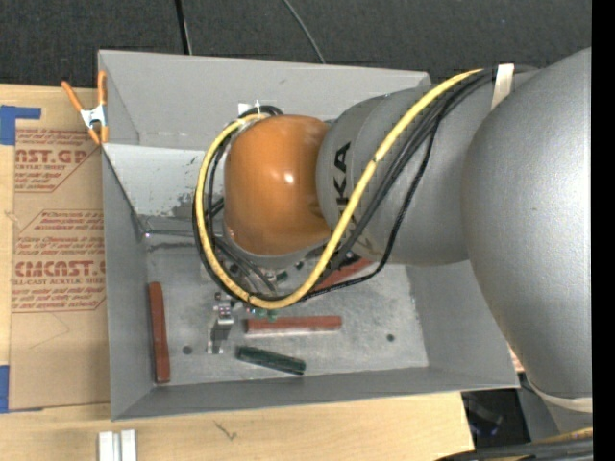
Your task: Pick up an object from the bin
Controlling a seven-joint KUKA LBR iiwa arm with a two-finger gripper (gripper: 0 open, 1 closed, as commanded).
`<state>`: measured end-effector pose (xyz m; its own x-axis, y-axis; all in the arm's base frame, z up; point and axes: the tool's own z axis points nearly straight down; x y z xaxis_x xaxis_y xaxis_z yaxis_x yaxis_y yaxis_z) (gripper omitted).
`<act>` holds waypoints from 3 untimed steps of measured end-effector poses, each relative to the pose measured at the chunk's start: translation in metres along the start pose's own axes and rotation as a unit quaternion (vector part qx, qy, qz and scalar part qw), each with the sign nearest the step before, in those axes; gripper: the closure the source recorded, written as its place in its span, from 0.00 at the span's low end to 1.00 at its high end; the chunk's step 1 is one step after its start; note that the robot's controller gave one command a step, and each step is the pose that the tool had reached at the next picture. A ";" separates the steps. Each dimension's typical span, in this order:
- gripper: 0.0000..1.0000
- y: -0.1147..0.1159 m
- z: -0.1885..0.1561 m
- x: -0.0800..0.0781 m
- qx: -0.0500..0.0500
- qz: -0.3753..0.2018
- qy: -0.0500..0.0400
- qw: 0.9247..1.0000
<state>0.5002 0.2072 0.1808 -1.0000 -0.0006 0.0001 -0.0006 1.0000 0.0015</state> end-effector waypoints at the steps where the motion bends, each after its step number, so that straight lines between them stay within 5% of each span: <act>1: 0.00 0.000 0.000 0.000 0.000 0.000 0.000 1.000; 2: 0.00 -0.041 0.042 -0.011 0.000 -0.042 -0.002 0.999; 3: 0.00 -0.072 0.086 -0.006 0.001 -0.107 -0.001 0.994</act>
Offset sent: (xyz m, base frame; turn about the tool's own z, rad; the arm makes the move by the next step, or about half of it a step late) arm 0.0169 -0.0647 -0.0642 -0.1184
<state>0.5065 0.1354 0.0943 -0.9771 -0.2128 -0.0017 -0.2128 0.9771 0.0003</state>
